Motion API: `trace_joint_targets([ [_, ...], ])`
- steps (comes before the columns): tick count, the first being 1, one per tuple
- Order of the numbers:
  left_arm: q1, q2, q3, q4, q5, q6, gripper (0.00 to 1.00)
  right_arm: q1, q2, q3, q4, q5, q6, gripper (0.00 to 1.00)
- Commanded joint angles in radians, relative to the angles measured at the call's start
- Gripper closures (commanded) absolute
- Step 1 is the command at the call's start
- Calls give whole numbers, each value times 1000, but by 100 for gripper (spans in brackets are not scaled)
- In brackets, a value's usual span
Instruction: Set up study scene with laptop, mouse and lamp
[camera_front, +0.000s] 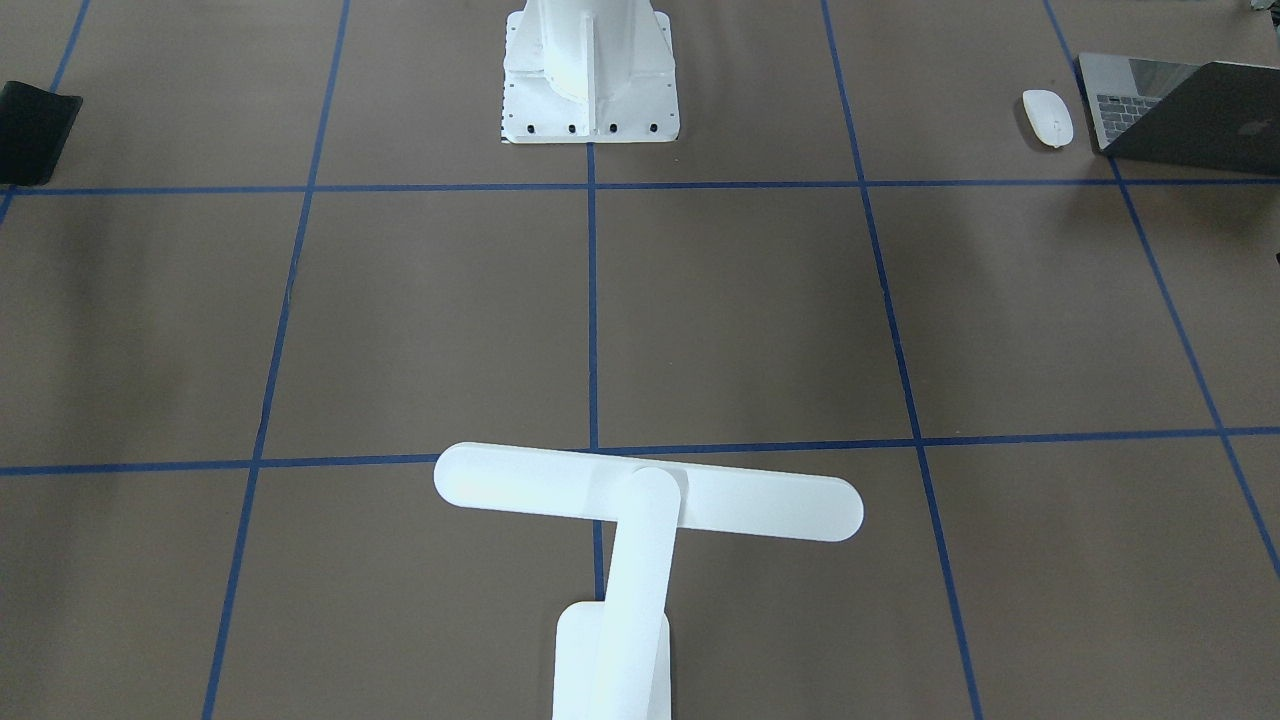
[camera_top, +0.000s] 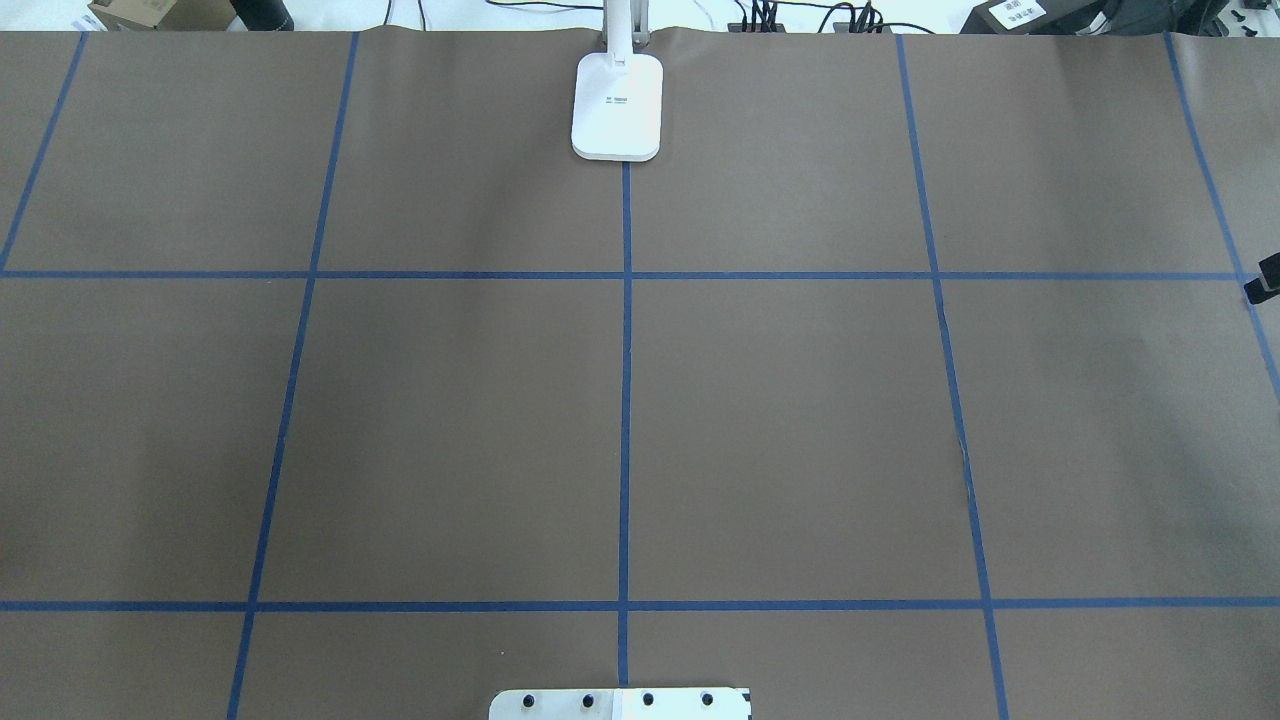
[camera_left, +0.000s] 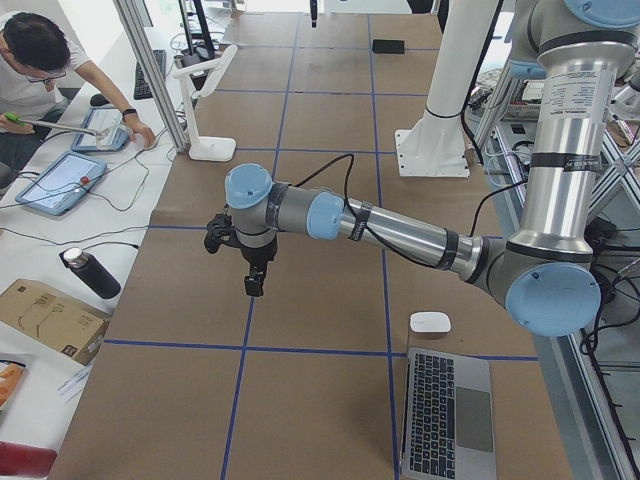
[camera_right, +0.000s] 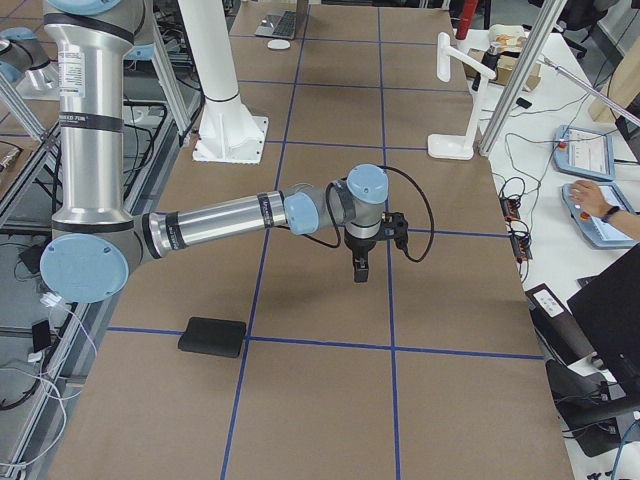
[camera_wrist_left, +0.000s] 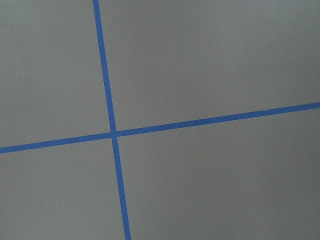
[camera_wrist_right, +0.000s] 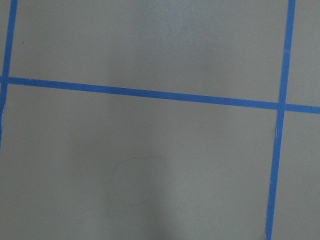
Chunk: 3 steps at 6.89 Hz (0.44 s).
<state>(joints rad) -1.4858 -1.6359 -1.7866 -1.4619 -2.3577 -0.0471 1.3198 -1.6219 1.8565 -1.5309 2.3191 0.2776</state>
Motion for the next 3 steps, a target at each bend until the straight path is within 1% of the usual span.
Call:
trace_joint_targets([
  [1, -1, 5, -8, 2, 0, 0, 0, 2, -4, 1, 0, -1, -1, 1],
  [3, -2, 24, -14, -3, 0, 7, 0, 2, -9, 0, 2, -4, -1, 1],
])
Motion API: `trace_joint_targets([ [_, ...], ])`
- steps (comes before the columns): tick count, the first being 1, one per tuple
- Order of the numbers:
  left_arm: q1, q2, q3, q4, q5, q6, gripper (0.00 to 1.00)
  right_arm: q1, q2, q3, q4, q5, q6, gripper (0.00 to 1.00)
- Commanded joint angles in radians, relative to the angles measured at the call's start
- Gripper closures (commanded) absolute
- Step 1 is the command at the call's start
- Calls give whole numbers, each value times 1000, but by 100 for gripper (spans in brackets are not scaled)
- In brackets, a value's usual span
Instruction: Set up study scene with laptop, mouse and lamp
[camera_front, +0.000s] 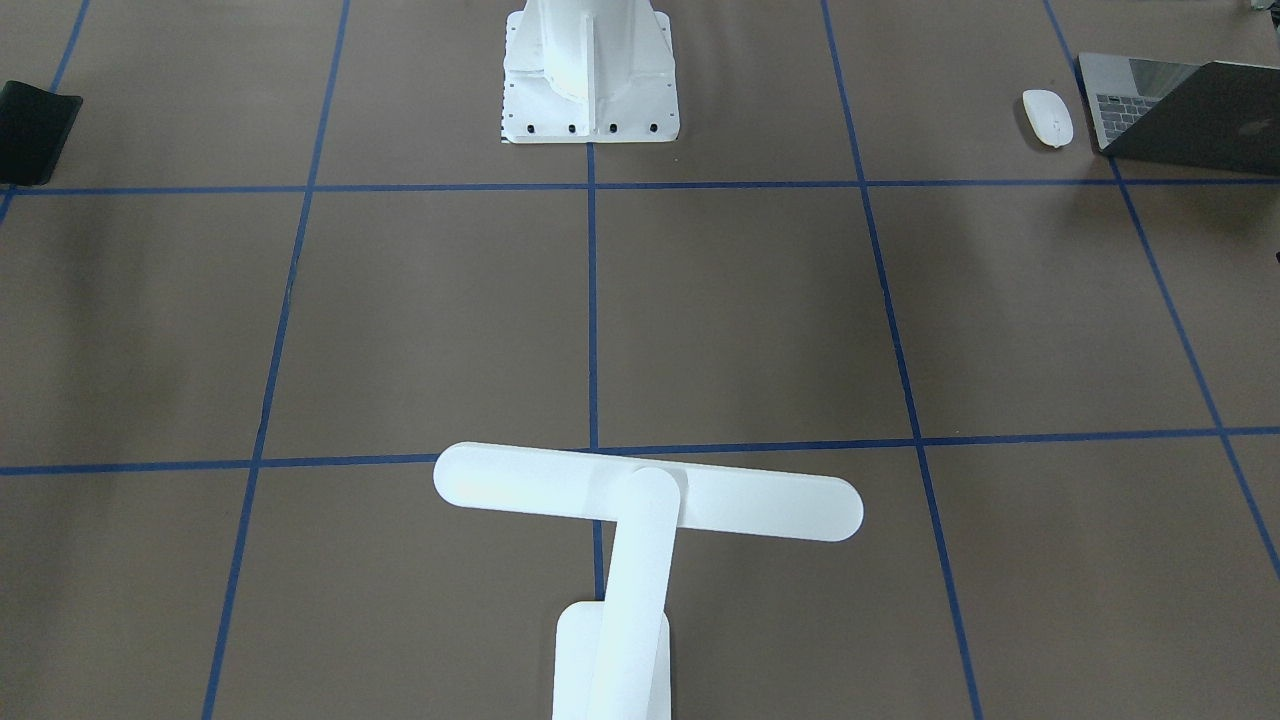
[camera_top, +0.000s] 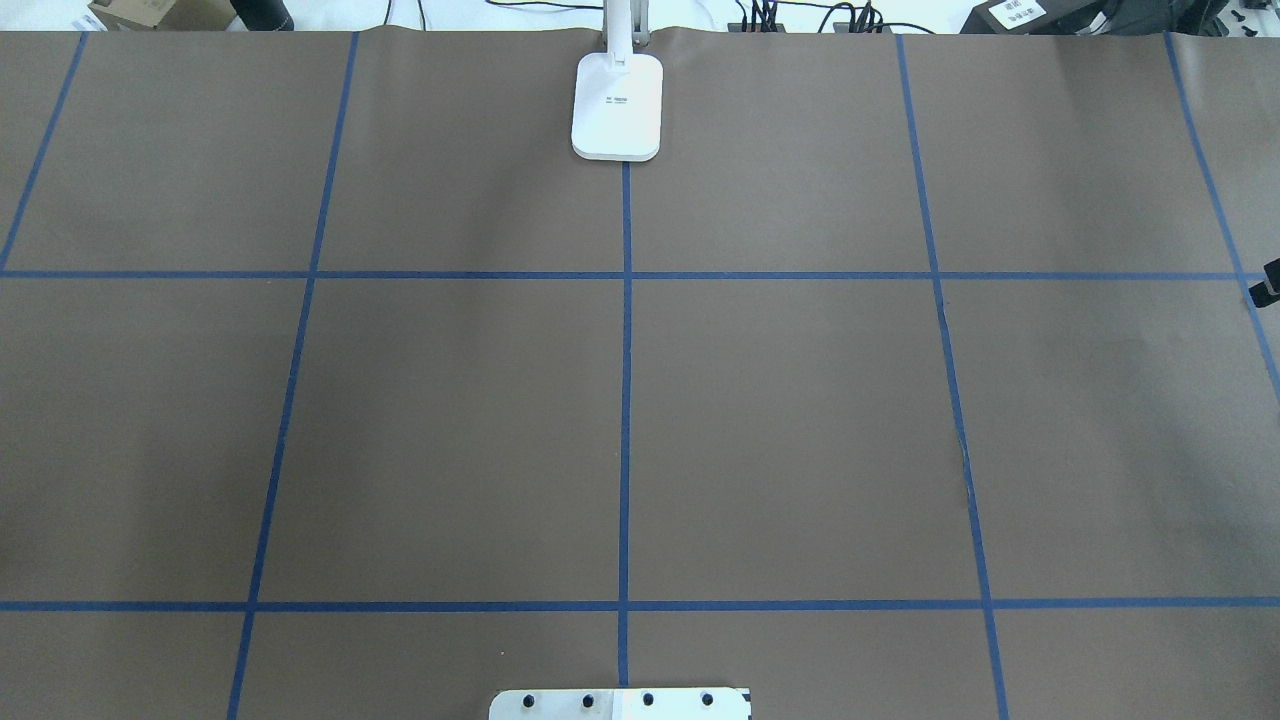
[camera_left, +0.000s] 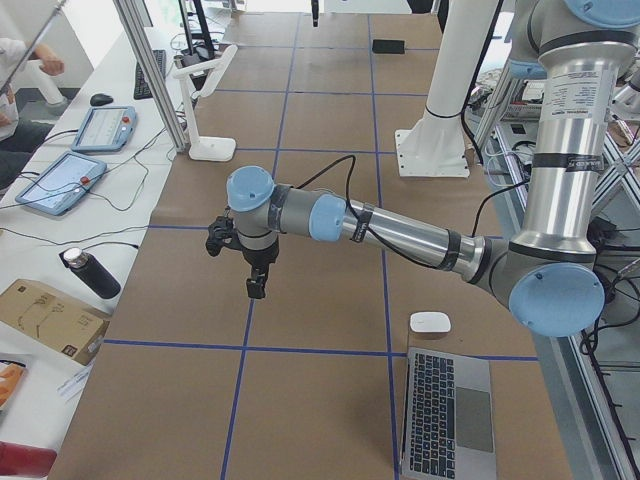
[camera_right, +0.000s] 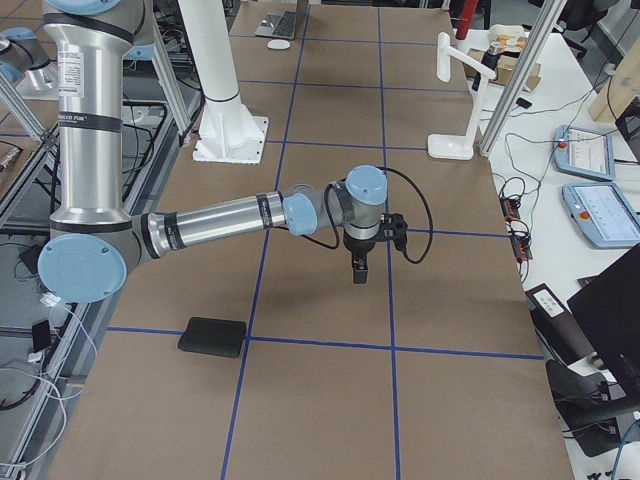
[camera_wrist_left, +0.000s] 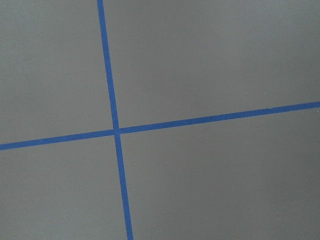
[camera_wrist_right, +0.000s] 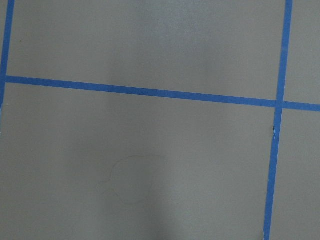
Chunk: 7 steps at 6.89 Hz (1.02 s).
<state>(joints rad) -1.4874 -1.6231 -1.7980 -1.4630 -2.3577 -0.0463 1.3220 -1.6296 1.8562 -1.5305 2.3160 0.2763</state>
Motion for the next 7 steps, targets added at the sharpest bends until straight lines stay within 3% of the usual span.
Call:
trace_joint_targets([
  [1, -1, 8, -3, -3, 0, -6, 0, 0, 3, 0, 1, -1, -2, 1],
  [7, 2, 9, -15, -5, -2, -16, 1, -1, 0, 21, 1, 2, 6, 1],
])
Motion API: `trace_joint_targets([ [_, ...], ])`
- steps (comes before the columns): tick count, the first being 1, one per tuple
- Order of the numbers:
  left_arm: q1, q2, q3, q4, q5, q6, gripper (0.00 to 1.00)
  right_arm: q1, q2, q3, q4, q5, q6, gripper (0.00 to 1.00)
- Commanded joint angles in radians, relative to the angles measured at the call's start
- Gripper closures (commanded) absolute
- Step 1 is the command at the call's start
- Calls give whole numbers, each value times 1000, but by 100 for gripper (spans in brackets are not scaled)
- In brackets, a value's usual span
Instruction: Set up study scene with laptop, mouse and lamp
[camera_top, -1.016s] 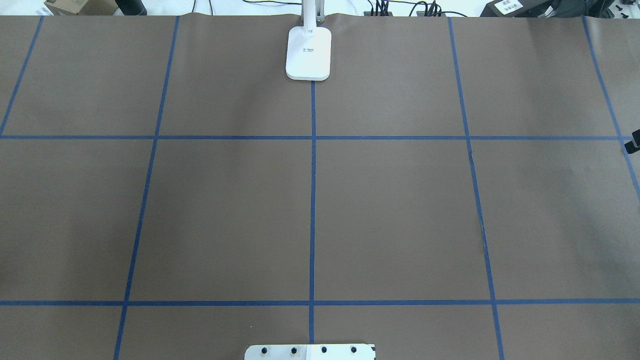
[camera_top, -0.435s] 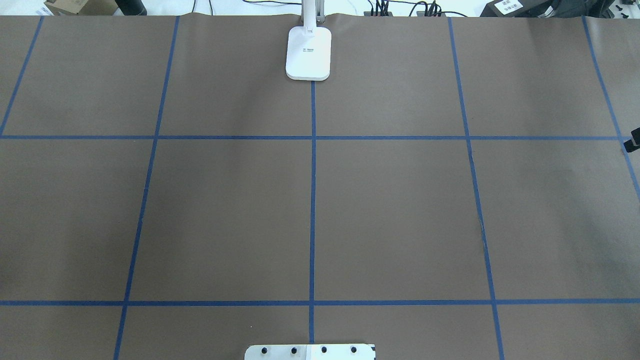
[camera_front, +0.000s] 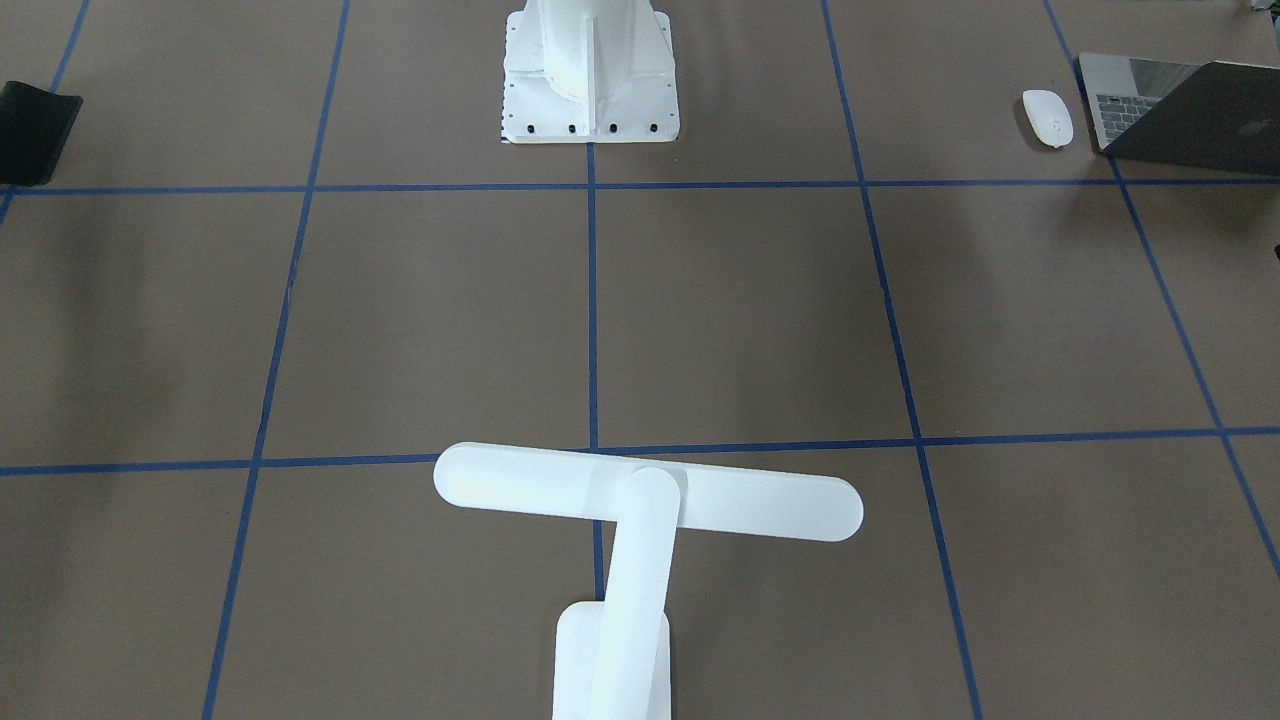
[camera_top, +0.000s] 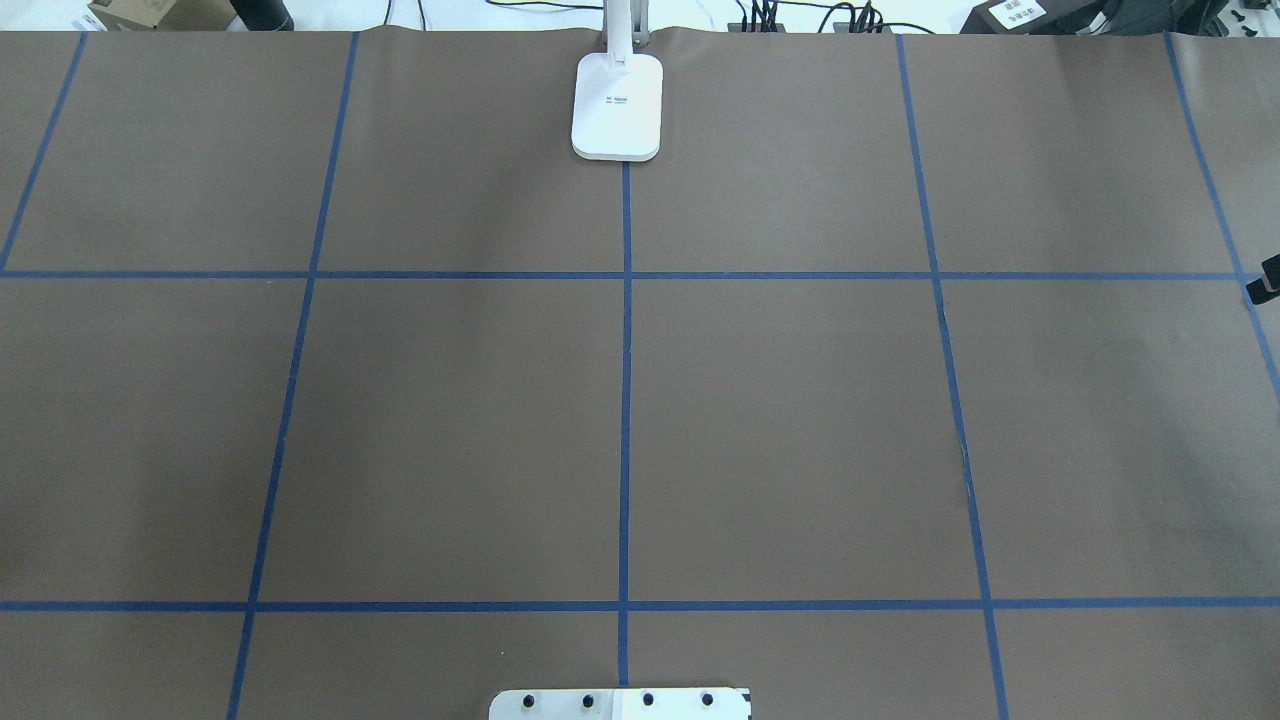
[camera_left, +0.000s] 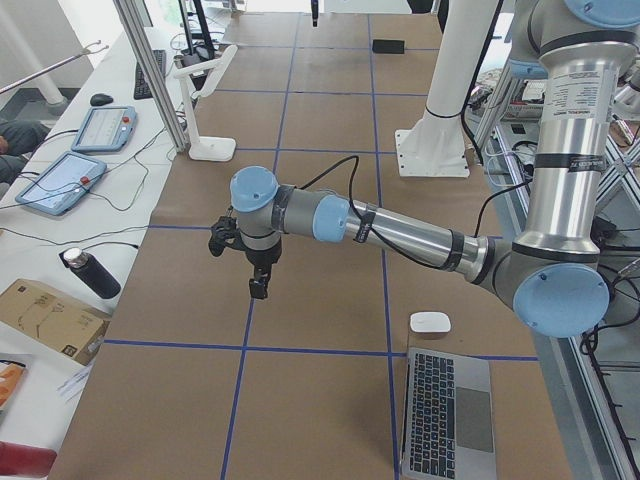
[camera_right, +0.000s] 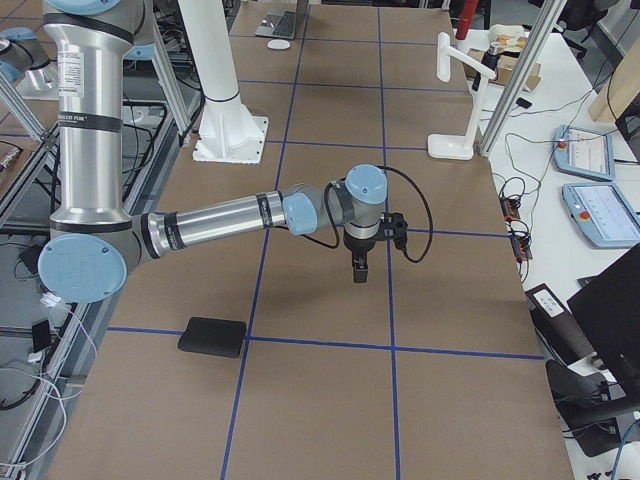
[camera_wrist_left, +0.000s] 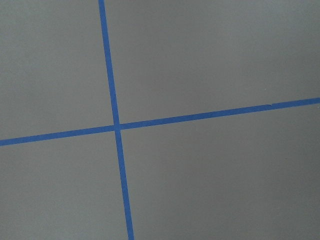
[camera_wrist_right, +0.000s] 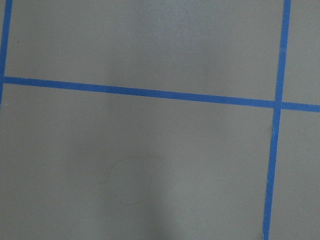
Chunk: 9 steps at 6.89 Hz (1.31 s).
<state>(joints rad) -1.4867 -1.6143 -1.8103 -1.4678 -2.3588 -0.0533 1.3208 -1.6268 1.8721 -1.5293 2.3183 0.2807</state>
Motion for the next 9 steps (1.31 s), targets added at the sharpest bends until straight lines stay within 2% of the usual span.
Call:
trace_joint_targets([
  [1, 2, 1, -14, -3, -1, -54, 1, 0, -2, 2, 1, -2, 2, 1],
  [4, -3, 39, -32, -3, 1, -76, 1, -26, 5, -5, 1, -2, -5, 1],
  [6, -50, 199, -127, -6, 3, -178, 0, -61, 30, -22, 1, -7, 0, 1],
  [7, -55, 220, -141, -9, 25, -186, 0, -80, 41, -31, 1, -10, 0, 1],
  [8, -58, 296, -149, -11, 38, -192, 0, -90, 50, -39, 1, -10, -2, 1],
  [9, -120, 319, -173, -6, 55, -247, 1, -98, 53, -39, 1, -10, 2, 1],
])
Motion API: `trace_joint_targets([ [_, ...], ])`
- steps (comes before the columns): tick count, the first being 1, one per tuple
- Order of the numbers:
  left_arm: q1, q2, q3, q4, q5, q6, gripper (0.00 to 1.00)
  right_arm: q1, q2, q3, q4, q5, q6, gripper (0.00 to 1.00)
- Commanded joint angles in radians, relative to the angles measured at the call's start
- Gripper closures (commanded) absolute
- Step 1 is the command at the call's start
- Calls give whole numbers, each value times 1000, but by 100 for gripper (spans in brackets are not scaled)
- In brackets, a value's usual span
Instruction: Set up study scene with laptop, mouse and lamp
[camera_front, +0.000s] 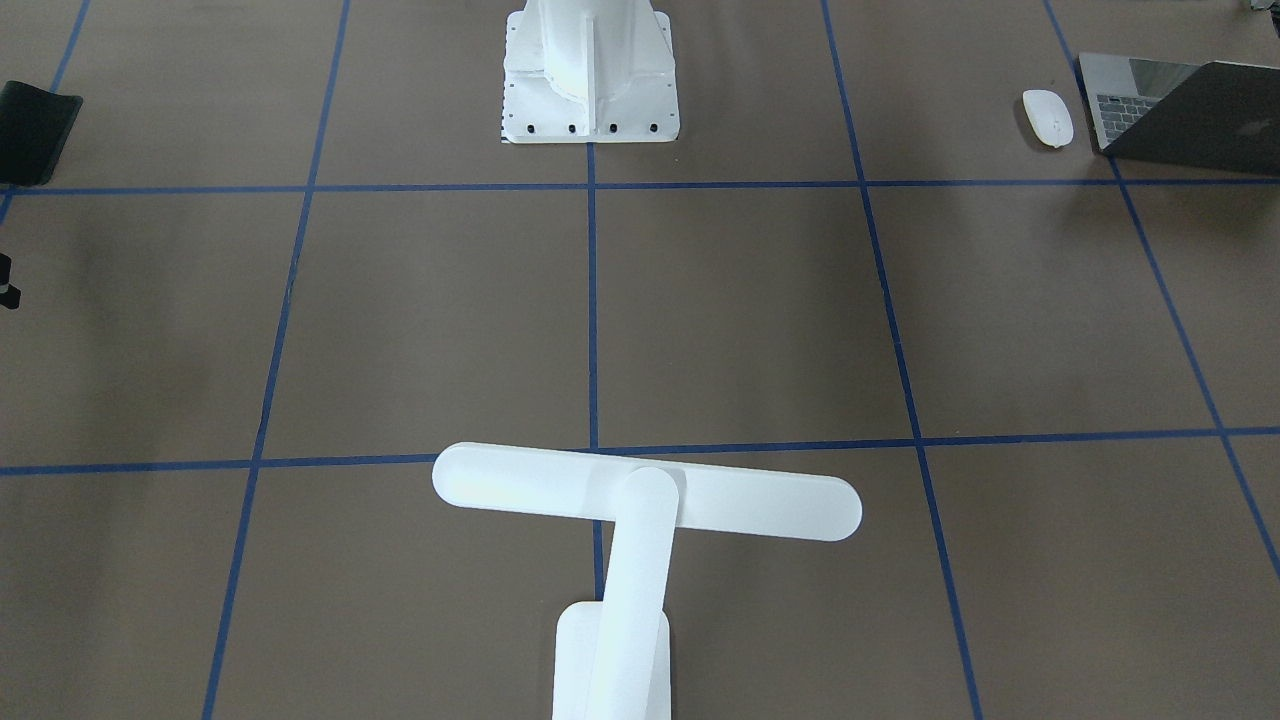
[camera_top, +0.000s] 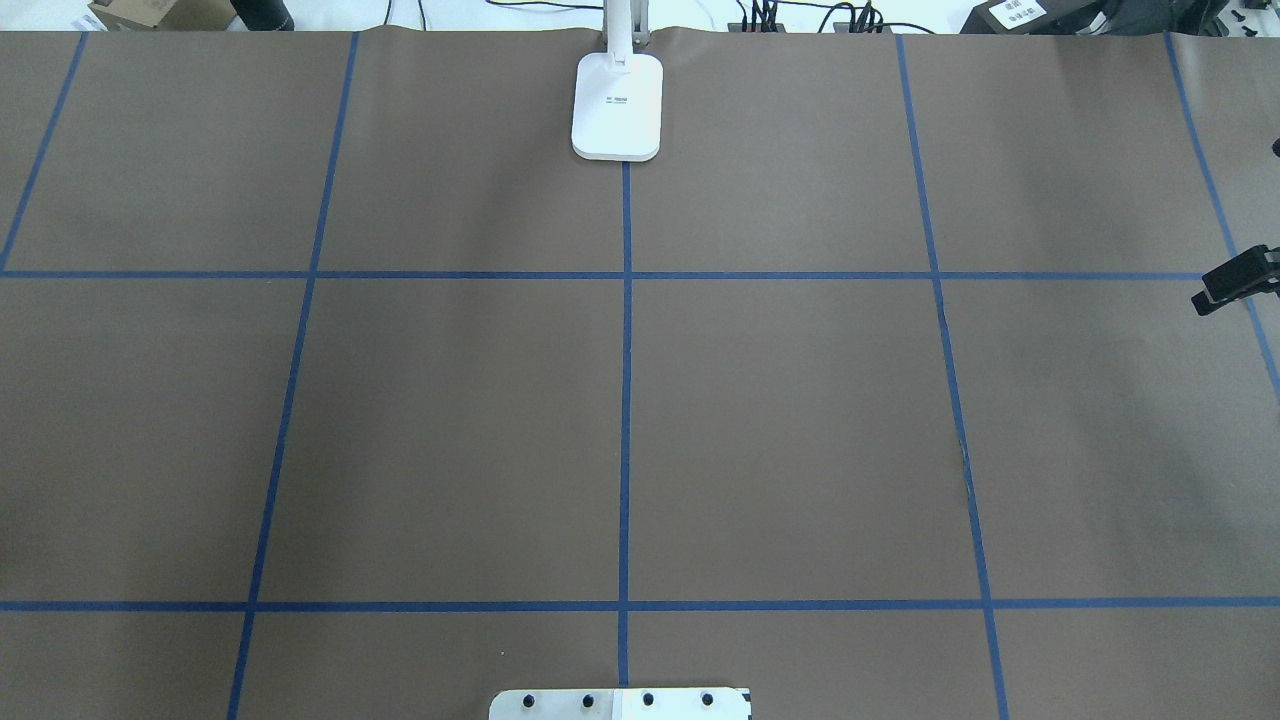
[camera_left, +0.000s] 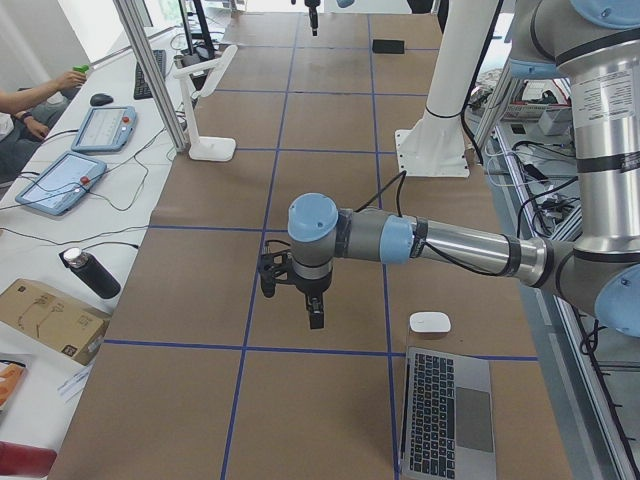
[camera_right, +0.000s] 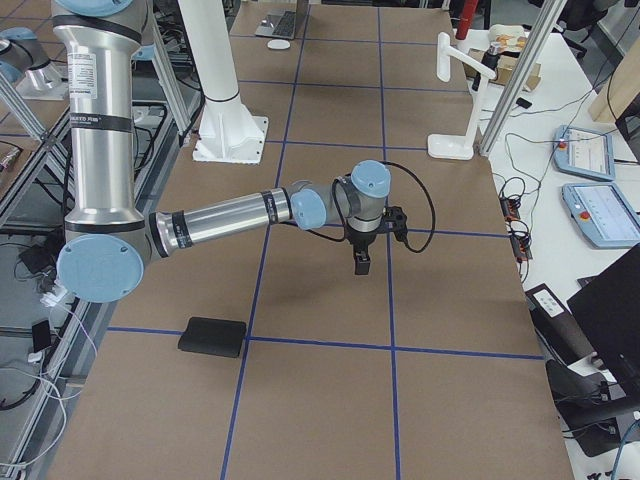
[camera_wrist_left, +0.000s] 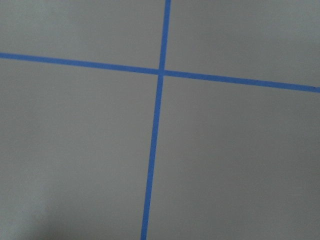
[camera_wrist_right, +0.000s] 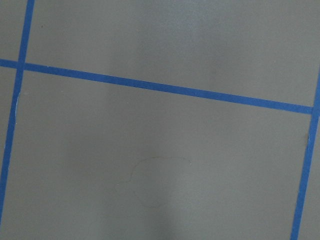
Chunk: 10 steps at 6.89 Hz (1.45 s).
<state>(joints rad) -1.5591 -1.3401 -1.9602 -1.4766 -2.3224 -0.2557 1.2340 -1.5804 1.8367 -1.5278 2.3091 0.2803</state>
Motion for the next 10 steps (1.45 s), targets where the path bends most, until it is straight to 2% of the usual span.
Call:
trace_joint_targets([
  [1, -106, 121, -13, 4, 9, -63, 1, -13, 14, -1, 0, 3, 2, 1],
  [3, -241, 168, -14, 63, 17, -145, 1, -13, 20, -4, 29, 3, 2, 1],
  [5, -300, 248, -14, 56, 9, -219, 1, -24, 23, -5, 52, 4, 2, 1],
  [8, -300, 303, -13, 10, 8, -366, 1, -51, 23, -10, 57, 3, 13, 1],
  [10, -297, 302, 51, -90, 11, -492, 1, -56, 23, -8, 57, 3, 13, 1],
])
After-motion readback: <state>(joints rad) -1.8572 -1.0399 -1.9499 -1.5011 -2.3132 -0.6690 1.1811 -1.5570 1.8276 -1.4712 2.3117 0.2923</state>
